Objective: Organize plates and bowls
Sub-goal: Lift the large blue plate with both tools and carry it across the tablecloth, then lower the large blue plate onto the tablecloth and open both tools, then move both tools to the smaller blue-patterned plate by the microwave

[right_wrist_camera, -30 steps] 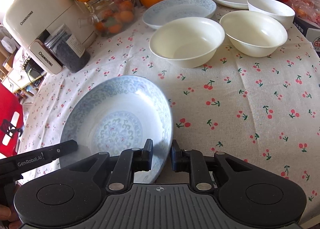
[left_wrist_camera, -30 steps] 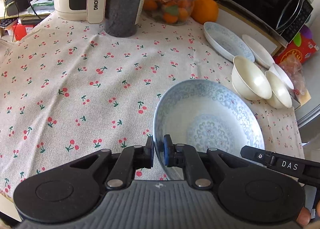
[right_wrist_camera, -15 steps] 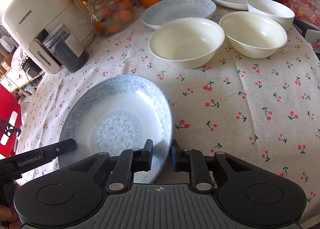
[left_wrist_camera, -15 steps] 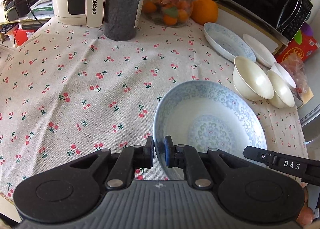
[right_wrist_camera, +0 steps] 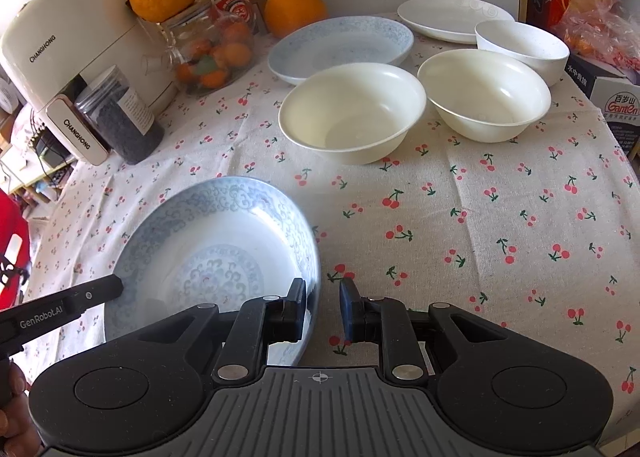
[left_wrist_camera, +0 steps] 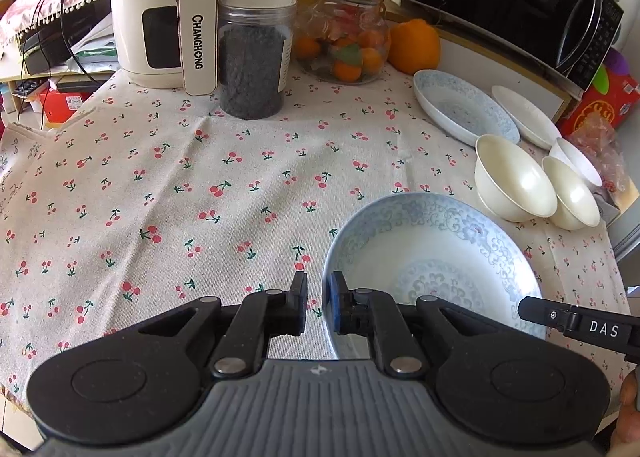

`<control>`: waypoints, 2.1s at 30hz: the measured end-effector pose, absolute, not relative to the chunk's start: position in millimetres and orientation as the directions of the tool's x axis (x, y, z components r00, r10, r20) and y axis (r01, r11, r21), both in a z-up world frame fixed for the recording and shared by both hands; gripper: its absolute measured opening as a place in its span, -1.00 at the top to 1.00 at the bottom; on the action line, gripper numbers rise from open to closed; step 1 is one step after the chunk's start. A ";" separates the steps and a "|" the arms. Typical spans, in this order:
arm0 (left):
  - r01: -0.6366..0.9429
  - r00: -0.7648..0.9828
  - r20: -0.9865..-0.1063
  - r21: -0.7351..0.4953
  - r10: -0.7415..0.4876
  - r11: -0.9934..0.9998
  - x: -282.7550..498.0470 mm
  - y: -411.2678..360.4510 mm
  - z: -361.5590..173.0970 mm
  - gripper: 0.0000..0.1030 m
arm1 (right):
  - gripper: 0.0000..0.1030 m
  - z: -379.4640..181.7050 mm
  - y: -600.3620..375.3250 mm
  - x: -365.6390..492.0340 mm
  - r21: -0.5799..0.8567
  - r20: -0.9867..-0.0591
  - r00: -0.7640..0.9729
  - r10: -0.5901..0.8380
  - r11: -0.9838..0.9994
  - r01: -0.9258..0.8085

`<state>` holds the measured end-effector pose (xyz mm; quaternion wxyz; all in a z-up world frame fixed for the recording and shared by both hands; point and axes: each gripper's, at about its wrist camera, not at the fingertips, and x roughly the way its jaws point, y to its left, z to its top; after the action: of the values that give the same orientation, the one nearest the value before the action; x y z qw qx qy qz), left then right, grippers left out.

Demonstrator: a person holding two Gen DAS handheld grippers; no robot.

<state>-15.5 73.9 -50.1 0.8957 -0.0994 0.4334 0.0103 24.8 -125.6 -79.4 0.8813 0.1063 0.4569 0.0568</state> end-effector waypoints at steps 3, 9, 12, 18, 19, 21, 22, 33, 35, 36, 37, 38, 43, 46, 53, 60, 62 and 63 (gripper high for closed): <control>-0.108 0.629 -0.775 -0.166 -0.063 0.980 -15.2 73.8 -49.5 0.76 | 0.61 -78.5 -128.0 25.0 0.248 -0.791 0.577 0.201 0.969 0.003; -0.124 0.631 -0.774 -0.172 -0.056 0.977 -14.0 75.7 -49.2 0.66 | 0.60 -75.9 -129.6 23.7 0.252 -0.785 0.585 0.205 0.968 -0.001; -0.136 0.638 -0.768 -0.176 -0.050 0.975 -12.6 78.2 -47.9 0.63 | 0.60 -73.8 -131.6 23.8 0.253 -0.780 0.593 0.202 0.967 0.003; -0.140 0.645 -0.763 -0.173 -0.043 0.975 -11.4 78.1 -47.0 0.62 | 0.56 -71.4 -134.9 23.6 0.260 -0.773 0.599 0.208 0.966 0.000; -0.137 0.645 -0.763 -0.174 -0.046 0.975 -11.3 77.8 -47.0 0.62 | 0.55 -71.1 -135.0 23.2 0.259 -0.772 0.600 0.208 0.966 -0.002; -0.134 0.647 -0.761 -0.176 -0.049 0.975 -11.1 77.4 -46.1 0.62 | 0.55 -70.3 -135.3 22.8 0.259 -0.769 0.604 0.209 0.966 -0.004; -0.134 0.649 -0.759 -0.179 -0.050 0.975 -11.0 77.7 -45.4 0.61 | 0.55 -69.7 -135.9 22.7 0.261 -0.767 0.606 0.210 0.965 -0.004; -0.127 0.658 -0.751 -0.183 -0.055 0.975 -7.0 75.4 -41.2 0.45 | 0.37 -60.4 -147.4 23.4 0.271 -0.748 0.632 0.202 0.962 0.013; -0.125 0.663 -0.746 -0.187 -0.059 0.974 -5.0 74.8 -38.7 0.40 | 0.36 -59.2 -149.8 24.0 0.277 -0.746 0.634 0.204 0.961 0.018; -0.122 0.666 -0.744 -0.191 -0.062 0.974 -3.6 74.5 -36.9 0.35 | 0.33 -58.6 -150.9 24.4 0.279 -0.745 0.635 0.204 0.960 0.019; -0.122 0.668 -0.741 -0.196 -0.065 0.973 -2.7 74.5 -35.6 0.32 | 0.26 -57.8 -152.1 25.0 0.280 -0.743 0.638 0.203 0.960 0.020; -0.122 0.671 -0.738 -0.203 -0.070 0.971 -0.9 74.4 -33.7 0.23 | 0.23 -56.8 -152.8 25.3 0.280 -0.741 0.640 0.202 0.960 0.021; -0.124 0.674 -0.734 -0.218 -0.079 0.968 6.4 70.4 -30.0 0.16 | 0.14 -50.7 -157.9 26.5 0.283 -0.729 0.655 0.200 0.959 0.021; -0.124 0.673 -0.733 -0.242 -0.098 0.962 11.7 67.7 -27.6 0.00 | 0.08 -46.7 -162.2 28.1 0.286 -0.722 0.663 0.201 0.958 0.021; -0.105 0.678 -0.726 -0.250 -0.115 0.963 30.0 59.3 -15.8 -0.29 | -0.09 -26.0 -183.8 38.8 0.291 -0.683 0.707 0.181 0.956 0.037; -0.094 0.696 -0.708 -0.257 -0.121 0.962 60.1 54.5 1.7 -0.52 | -0.58 -2.3 -210.0 63.0 0.298 -0.647 0.745 0.159 0.953 0.055; -0.102 0.694 -0.710 -0.260 -0.119 0.960 69.2 50.2 3.6 -0.55 | -0.60 -0.4 -217.3 73.7 0.322 -0.650 0.740 0.171 0.945 0.064; -0.105 0.692 -0.712 -0.261 -0.118 0.959 72.9 48.2 3.8 -0.56 | -0.60 -0.2 -222.3 79.7 0.343 -0.651 0.736 0.184 0.937 0.069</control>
<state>72.9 48.2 3.8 0.9088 -0.1424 0.3923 -0.0035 79.7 -222.3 -0.2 0.9152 0.1748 0.3617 0.0312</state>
